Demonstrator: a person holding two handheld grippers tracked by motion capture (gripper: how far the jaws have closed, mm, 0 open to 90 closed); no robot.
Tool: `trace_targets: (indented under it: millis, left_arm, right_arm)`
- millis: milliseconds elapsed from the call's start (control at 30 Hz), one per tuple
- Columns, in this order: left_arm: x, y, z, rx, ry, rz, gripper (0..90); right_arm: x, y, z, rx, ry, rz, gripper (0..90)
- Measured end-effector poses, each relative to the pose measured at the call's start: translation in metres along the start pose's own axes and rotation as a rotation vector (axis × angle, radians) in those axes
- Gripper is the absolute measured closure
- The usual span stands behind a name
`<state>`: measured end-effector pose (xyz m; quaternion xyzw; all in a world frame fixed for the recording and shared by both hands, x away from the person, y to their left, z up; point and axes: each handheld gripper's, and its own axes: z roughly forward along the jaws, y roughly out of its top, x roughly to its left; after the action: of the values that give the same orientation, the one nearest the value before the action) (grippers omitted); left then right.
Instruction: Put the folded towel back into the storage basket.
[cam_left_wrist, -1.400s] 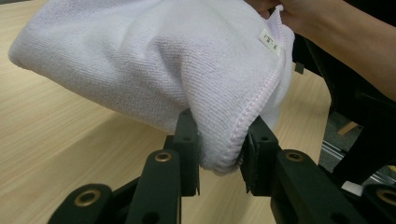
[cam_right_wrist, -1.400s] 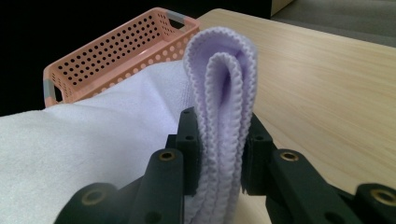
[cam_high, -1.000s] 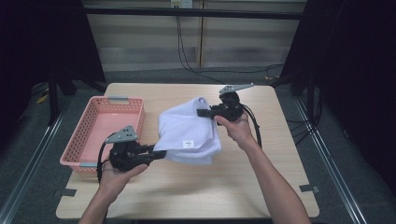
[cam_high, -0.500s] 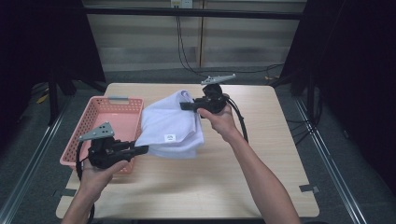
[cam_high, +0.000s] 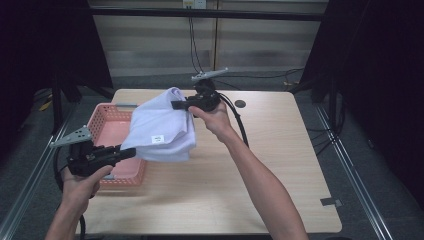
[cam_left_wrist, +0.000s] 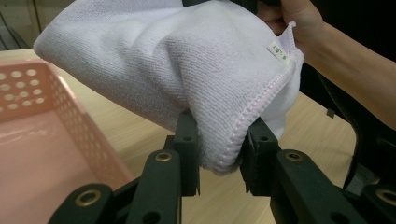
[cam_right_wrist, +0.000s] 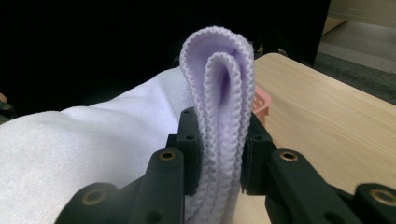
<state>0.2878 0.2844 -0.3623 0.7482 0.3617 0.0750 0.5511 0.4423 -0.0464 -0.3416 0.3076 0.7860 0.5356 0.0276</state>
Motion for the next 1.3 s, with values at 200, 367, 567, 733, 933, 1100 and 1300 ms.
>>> trace_targets:
  millis: [200, 367, 567, 733, 933, 1100, 1300]
  left_arm:
    - [0.013, -0.003, -0.018, -0.016, 0.039, -0.034, 71.0]
    - [0.024, -0.008, -0.031, -0.021, 0.060, -0.055, 71.1]
    - [0.034, -0.010, -0.051, -0.033, 0.097, -0.069, 71.1]
    - [0.046, -0.015, -0.061, -0.019, 0.126, -0.087, 71.3]
    - [0.054, -0.019, -0.076, -0.025, 0.149, -0.103, 71.3]
    - [0.062, -0.025, -0.085, -0.026, 0.178, -0.121, 71.4]
    - [0.075, -0.034, -0.096, -0.014, 0.207, -0.145, 71.6]
  right_arm:
    - [0.006, 0.011, 0.026, 0.019, 0.025, -0.008, 73.5]
    - [0.012, 0.019, 0.043, 0.017, 0.047, -0.005, 73.5]
    - [0.021, 0.026, 0.067, 0.032, 0.057, -0.004, 73.5]
    - [0.029, 0.030, 0.085, 0.055, 0.048, -0.008, 73.6]
    - [0.038, 0.034, 0.104, 0.066, 0.045, -0.002, 73.7]
    - [0.048, 0.036, 0.119, 0.068, 0.033, 0.019, 74.0]
    - [0.056, 0.032, 0.138, 0.078, 0.022, 0.026, 74.0]
